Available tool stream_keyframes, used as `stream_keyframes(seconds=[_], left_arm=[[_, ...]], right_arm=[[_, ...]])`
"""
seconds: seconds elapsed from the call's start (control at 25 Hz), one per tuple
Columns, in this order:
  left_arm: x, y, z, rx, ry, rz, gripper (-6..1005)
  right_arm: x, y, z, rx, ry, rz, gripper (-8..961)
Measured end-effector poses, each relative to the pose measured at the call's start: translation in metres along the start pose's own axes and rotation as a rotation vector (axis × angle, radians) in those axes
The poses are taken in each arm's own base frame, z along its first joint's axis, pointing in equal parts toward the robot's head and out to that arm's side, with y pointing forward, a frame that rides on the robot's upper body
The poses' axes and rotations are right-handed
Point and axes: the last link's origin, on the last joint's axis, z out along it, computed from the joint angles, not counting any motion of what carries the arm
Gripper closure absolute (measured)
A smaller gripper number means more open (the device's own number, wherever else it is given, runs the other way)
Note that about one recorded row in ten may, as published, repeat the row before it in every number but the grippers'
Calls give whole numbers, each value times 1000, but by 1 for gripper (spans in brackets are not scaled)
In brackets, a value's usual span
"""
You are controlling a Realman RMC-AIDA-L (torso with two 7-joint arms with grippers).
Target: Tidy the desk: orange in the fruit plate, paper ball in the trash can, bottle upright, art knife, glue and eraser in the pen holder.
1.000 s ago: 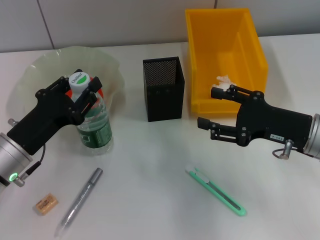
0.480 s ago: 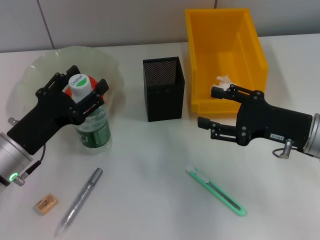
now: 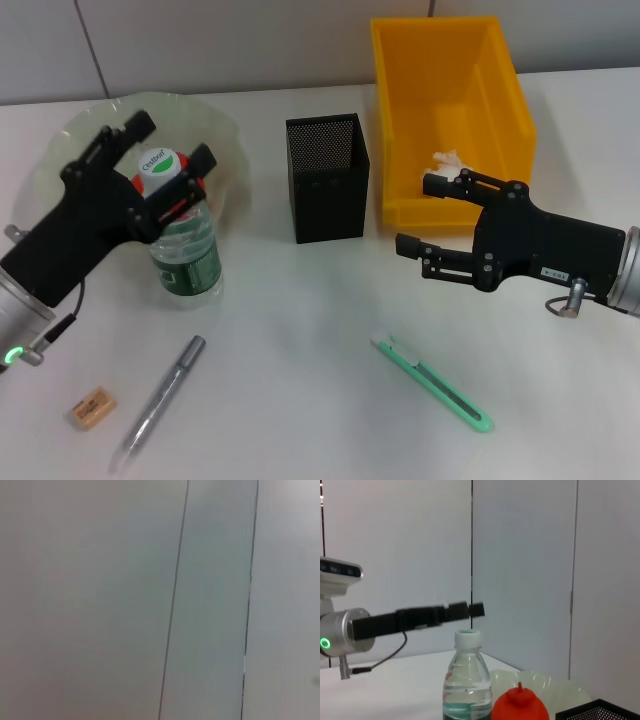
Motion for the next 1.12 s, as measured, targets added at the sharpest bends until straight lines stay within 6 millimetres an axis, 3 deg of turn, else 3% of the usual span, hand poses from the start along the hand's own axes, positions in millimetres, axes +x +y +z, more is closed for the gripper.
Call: stream_keyframes(seconds=[0.64,0.68,1.0,1.12], left_arm=[[29,2,-1,-52,148,45,129],[38,-2,2,-91,150,37,129],[44,-4,5,-169,105,37,133],[48,-4,11,-291,14,72,133]], right_arm=[[1,2,-1,-1,-1,7,169],[1,2,-1,-2,0,6,169],[4,4,-2,-17,18,14,168],[6,6,-2,-39,53,30,168]])
